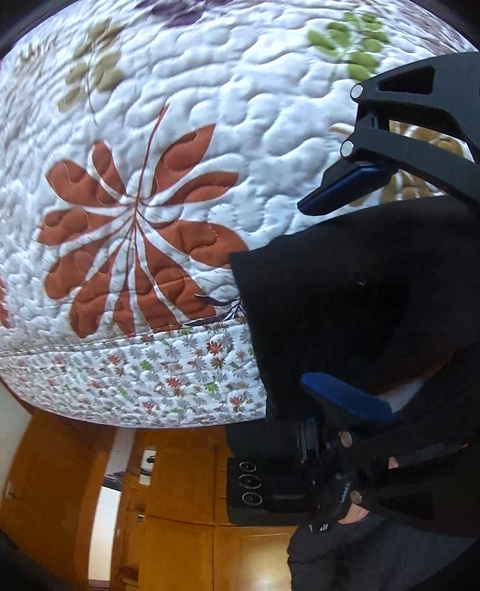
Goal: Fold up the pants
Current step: 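Lift the black pants off the quilt with both tools gripping their ends, then hold the pants raised between both tools above the quilt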
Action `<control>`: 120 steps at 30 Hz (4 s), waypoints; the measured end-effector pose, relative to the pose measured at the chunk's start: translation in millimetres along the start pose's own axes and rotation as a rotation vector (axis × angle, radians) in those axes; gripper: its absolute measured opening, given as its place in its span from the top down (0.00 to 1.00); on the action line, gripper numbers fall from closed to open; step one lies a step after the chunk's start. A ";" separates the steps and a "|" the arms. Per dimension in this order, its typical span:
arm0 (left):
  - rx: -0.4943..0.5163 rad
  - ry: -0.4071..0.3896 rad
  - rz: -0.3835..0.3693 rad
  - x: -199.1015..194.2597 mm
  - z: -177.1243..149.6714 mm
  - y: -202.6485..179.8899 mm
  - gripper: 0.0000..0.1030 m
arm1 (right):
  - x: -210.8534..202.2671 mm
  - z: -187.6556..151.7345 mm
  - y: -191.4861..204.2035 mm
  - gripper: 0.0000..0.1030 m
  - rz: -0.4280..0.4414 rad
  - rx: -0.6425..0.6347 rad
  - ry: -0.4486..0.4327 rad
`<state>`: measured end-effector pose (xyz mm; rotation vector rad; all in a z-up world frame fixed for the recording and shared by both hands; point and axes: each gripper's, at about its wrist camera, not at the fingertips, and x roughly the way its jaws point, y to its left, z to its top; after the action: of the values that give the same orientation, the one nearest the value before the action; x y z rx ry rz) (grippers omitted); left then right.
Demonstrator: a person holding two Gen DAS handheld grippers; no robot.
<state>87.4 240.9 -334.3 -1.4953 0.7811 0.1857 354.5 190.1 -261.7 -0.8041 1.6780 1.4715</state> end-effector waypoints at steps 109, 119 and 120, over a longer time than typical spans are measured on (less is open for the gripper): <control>1.220 0.144 -0.114 -46.9 -278.3 -284.4 0.84 | -228.6 -415.7 158.2 0.75 -0.550 0.183 -0.603; 1.263 0.169 -0.109 -31.1 -292.0 -284.5 0.84 | -220.5 -438.8 147.3 0.75 -0.553 0.206 -0.628; 1.268 0.173 -0.107 -28.9 -293.9 -284.7 0.84 | -219.5 -441.6 145.7 0.75 -0.553 0.210 -0.629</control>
<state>124.4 -54.6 -52.2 -0.3364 0.7154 -0.4659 288.2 -230.6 26.4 -0.5462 1.0039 0.9937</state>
